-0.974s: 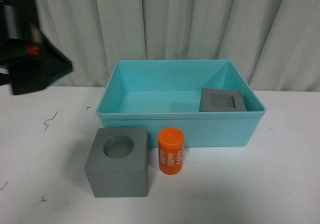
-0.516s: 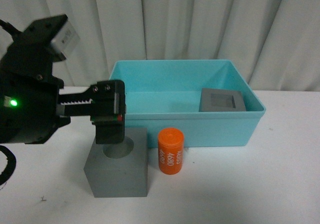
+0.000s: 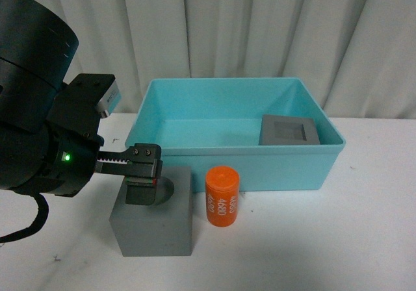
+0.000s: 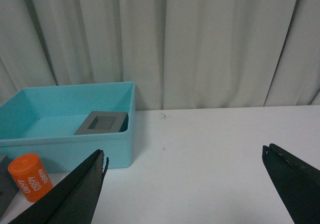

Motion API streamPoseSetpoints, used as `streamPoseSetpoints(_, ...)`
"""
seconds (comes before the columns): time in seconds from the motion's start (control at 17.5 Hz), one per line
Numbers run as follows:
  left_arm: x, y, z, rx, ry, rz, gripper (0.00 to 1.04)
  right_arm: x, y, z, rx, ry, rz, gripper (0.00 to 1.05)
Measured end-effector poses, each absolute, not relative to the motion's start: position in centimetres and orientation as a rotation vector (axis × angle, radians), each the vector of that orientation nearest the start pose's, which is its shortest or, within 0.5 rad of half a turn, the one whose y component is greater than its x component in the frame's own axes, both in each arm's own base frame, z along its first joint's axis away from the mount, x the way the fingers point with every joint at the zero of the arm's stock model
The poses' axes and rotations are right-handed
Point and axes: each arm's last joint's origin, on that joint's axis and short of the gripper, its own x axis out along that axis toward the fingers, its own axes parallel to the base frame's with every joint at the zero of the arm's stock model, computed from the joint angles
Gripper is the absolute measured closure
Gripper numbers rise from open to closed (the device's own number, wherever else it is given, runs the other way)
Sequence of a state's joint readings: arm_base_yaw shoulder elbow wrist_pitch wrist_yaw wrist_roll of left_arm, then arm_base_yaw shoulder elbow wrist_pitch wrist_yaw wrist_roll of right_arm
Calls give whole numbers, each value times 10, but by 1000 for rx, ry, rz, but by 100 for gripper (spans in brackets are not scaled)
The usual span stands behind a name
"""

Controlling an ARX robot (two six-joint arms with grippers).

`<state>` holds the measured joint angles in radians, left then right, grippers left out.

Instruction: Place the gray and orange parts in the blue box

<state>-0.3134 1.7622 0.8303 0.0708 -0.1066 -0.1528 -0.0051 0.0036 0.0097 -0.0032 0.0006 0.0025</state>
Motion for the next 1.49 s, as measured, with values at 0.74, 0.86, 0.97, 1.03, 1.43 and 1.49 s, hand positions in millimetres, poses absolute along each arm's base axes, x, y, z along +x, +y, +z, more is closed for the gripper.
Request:
streamPoseSetpoints(0.74,316,-107,112,73,911,-114,40,97,-1,166,2,-3,-6,6)
streamPoseSetpoints(0.86,317,-108,113,72,912,-120,52,97,-1,166,2,-3,-6,6)
streamPoseSetpoints(0.97,317,-108,113,69,916,-127,67,97,-1,166,2,-3,-6,6)
streamPoseSetpoints(1.03,317,-108,113,67,919,-132,74,97,-1,166,2,-3,-6,6)
streamPoseSetpoints(1.43,296,-77,150,65,897,-127,85,97,-1,166,2,-3,-6,6)
streamPoseSetpoints(1.49,292,-71,163,52,878,-128,85,97,-1,166,2,-3,-6,6)
